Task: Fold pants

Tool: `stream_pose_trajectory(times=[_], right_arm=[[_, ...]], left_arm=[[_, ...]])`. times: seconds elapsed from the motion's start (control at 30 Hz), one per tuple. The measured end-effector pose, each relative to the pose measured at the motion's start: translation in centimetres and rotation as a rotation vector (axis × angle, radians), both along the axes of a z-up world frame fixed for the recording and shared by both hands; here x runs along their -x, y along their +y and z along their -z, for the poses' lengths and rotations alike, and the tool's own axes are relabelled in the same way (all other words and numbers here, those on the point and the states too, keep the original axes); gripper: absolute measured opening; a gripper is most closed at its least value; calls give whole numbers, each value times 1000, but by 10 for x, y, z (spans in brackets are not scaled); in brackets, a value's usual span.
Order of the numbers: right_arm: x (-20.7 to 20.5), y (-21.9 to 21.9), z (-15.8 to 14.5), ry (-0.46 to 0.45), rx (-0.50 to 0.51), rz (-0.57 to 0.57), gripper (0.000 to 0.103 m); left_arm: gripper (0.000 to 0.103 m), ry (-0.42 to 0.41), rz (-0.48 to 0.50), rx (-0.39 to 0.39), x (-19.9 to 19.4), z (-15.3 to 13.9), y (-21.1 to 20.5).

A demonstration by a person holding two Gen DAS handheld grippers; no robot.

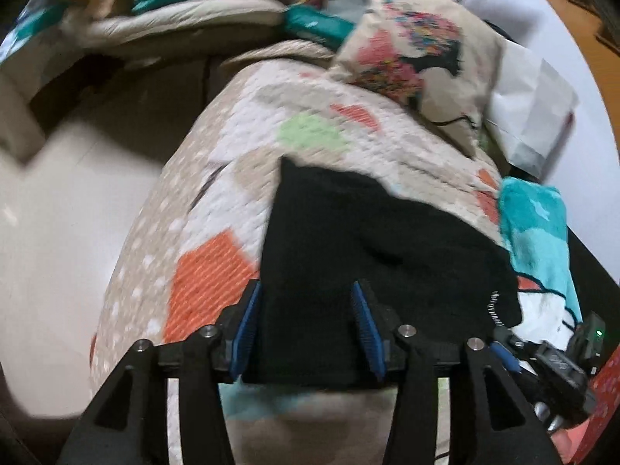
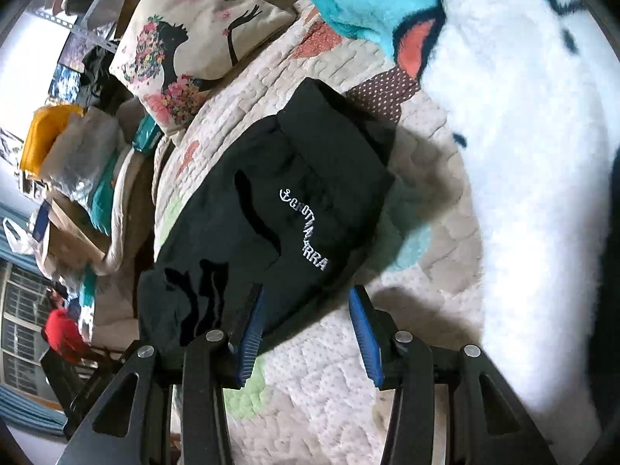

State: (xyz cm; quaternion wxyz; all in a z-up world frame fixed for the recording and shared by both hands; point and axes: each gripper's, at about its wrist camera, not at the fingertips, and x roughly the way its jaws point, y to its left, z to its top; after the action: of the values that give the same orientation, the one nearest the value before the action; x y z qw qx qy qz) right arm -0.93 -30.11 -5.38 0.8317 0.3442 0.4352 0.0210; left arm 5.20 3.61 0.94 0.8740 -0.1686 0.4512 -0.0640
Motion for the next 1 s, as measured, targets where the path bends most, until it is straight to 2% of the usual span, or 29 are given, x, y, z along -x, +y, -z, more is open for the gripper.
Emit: stream_pose_trajectory(times=[0.03,0.17,0.3,0.4,0.5,0.63,0.7,0.83,0.9,0.93,1.0], right_arm=[[-1,2,-1,-6,23,7,49],[-10,5,9,8,77,43,53],[-18,0,12,-20,62,72,53],[-23,0,13,-53,92,66,53],[-27,-6,14,-78,80,79,53],[-30,-15,16,-111,78,114,53],[-30,-14,17,-125,86,115,53],[-29,-13,19,-143,104,109,54],[-31,-13,18,-138,99,95,54],[-33,-12,17,-130,95,81,52],[-41,-12,14,-106,78,49,35]], left_arm=[[51,-10,28,-8,-5,-5,-8],[52,-15,247,-30,-53,-25,-74],[52,17,418,-101,-104,-19,-149],[52,53,500,-105,-129,-10,-191],[52,99,586,-85,-149,1,-233],[54,158,705,-140,-164,21,-278],[56,188,747,-207,-170,35,-297],[56,218,782,-224,-174,46,-311],[36,206,799,-242,-170,44,-314],[35,190,809,-255,-166,41,-314],[30,153,810,-260,-159,32,-314]])
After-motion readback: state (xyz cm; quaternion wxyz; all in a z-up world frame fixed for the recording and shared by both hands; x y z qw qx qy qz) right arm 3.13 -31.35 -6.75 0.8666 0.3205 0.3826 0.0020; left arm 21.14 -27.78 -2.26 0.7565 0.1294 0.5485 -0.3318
